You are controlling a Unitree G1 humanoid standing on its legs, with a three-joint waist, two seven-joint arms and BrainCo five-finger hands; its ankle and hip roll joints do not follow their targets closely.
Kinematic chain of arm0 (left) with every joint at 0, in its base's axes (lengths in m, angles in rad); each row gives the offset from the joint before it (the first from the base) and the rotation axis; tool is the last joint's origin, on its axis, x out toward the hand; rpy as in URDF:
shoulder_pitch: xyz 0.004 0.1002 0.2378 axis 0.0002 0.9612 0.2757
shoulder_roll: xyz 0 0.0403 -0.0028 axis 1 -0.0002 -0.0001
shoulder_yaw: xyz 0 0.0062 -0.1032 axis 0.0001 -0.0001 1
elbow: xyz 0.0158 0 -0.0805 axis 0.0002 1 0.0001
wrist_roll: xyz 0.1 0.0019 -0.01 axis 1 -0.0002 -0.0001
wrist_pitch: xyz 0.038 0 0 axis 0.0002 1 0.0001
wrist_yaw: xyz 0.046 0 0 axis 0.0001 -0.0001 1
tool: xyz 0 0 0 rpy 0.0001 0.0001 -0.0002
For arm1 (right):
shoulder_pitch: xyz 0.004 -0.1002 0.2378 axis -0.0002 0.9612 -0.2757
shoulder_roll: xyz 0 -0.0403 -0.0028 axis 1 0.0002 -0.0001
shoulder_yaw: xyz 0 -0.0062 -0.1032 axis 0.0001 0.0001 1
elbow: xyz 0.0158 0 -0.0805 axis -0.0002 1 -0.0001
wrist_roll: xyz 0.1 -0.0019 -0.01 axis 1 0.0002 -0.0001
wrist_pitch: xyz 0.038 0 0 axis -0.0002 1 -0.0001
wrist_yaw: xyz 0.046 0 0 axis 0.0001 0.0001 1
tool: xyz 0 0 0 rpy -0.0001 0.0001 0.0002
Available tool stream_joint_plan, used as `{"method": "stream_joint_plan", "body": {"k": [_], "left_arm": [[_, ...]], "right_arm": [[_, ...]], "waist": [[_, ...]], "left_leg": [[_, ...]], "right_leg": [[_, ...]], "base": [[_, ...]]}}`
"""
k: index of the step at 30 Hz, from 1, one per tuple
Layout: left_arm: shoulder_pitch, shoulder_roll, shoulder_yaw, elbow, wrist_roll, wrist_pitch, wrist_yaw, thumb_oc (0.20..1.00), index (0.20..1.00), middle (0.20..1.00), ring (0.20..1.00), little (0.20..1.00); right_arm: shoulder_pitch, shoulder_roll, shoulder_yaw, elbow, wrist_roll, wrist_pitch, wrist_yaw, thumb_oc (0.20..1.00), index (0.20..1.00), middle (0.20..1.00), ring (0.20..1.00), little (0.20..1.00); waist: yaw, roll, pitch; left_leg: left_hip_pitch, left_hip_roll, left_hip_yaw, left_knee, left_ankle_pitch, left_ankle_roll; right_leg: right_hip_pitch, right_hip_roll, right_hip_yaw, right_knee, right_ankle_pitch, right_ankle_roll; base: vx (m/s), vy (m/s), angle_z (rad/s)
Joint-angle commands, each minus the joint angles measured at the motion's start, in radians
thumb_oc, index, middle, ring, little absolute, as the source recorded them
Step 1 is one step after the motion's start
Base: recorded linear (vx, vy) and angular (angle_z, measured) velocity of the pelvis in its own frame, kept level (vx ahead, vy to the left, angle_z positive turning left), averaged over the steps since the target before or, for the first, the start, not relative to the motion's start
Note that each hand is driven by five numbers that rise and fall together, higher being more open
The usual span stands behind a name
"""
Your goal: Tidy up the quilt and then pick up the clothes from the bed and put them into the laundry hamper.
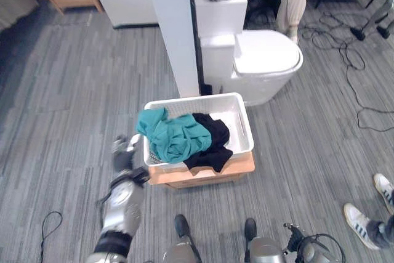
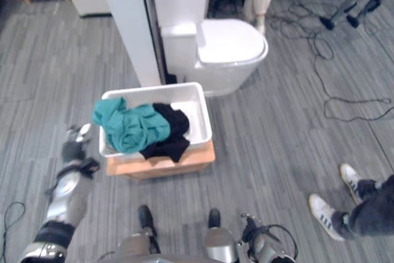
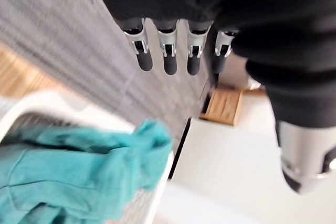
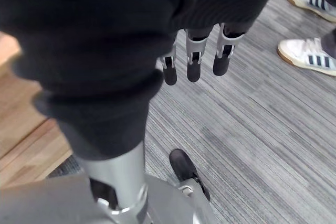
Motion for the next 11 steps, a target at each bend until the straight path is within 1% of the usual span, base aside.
{"method": "stream_joint_plan", "body": {"k": [1,2,3,4,6,7,8,9,11], "left_arm": [[0.025,0.054,0.056,0.212,0.036,-0.012,0.007,1.000,1.000,1.000,1.000,1.000],[0.040,0.061,0.055,0.294,0.073,0.011,-0.004,1.000,1.000,1.000,1.000,1.000],[0.038,0.062,0.055,0.295,0.073,0.010,-0.005,1.000,1.000,1.000,1.000,1.000],[0.057,0.070,0.066,0.361,0.107,0.025,-0.013,1.000,1.000,1.000,1.000,1.000],[0.082,0.073,0.047,0.529,0.222,0.075,-0.033,1.000,1.000,1.000,1.000,1.000],[0.090,0.065,0.042,0.630,0.272,0.101,-0.046,1.000,1.000,1.000,1.000,1.000],[0.108,0.046,0.019,0.759,0.370,0.139,-0.066,1.000,1.000,1.000,1.000,1.000],[0.106,0.047,0.019,0.762,0.371,0.137,-0.066,1.000,1.000,1.000,1.000,1.000],[0.141,0.014,0.004,0.891,0.482,0.189,-0.094,1.000,1.000,1.000,1.000,1.000]], "right_arm": [[-0.110,0.026,0.009,-0.077,0.079,-0.025,0.016,1.000,1.000,1.000,1.000,1.000],[-0.121,0.015,0.012,-0.107,0.078,-0.028,0.028,1.000,1.000,1.000,1.000,1.000],[-0.121,0.015,0.012,-0.108,0.078,-0.027,0.029,1.000,1.000,1.000,1.000,1.000],[-0.126,0.007,0.012,-0.132,0.083,-0.031,0.033,1.000,1.000,1.000,1.000,1.000],[-0.144,-0.003,0.022,-0.166,0.080,-0.038,0.051,1.000,1.000,1.000,1.000,1.000],[-0.149,0.001,0.029,-0.160,0.079,-0.040,0.056,1.000,1.000,1.000,1.000,1.000],[-0.165,0.014,0.042,-0.143,0.080,-0.041,0.065,1.000,1.000,1.000,1.000,1.000],[-0.166,0.015,0.042,-0.142,0.080,-0.042,0.065,1.000,1.000,1.000,1.000,1.000],[-0.182,0.043,0.059,-0.117,0.079,-0.035,0.078,1.000,1.000,1.000,1.000,1.000]], "waist": [[0.047,-0.003,-0.047],[0.051,-0.004,-0.050],[0.050,-0.005,-0.051],[0.054,-0.007,-0.056],[0.061,-0.012,-0.063],[0.064,-0.014,-0.066],[0.068,-0.016,-0.072],[0.068,-0.016,-0.073],[0.071,-0.021,-0.083]], "left_leg": [[0.129,0.091,-0.022,0.002,-0.071,-0.086],[0.134,0.090,-0.026,0.002,-0.074,-0.086],[0.130,0.090,-0.026,0.002,-0.070,-0.086],[0.128,0.089,-0.029,0.002,-0.069,-0.085],[0.129,0.086,-0.034,0.002,-0.069,-0.083],[0.130,0.085,-0.035,0.002,-0.070,-0.082],[0.130,0.081,-0.038,0.002,-0.072,-0.080],[0.129,0.081,-0.038,0.002,-0.072,-0.080],[0.133,0.077,-0.036,0.002,-0.078,-0.076]], "right_leg": [[-0.068,-0.066,-0.018,-0.004,-0.001,0.062],[-0.058,-0.067,-0.022,-0.004,-0.005,0.063],[-0.062,-0.067,-0.021,-0.004,-0.001,0.062],[-0.061,-0.068,-0.024,-0.004,0.000,0.062],[-0.056,-0.070,-0.026,-0.004,0.002,0.062],[-0.053,-0.073,-0.028,-0.003,0.003,0.063],[-0.052,-0.074,-0.029,-0.002,0.003,0.063],[-0.053,-0.075,-0.029,-0.002,0.003,0.063],[-0.052,-0.079,-0.025,0.000,0.004,0.064]], "base": [[0.05,0.034,0.05],[0.03,0.032,0.03],[0.01,0.016,0.07],[-0.01,0.020,0.16],[0.00,0.034,0.18],[0.01,0.043,0.03],[0.01,0.033,0.02],[0.00,0.036,0.07],[0.01,0.049,0.24]]}}
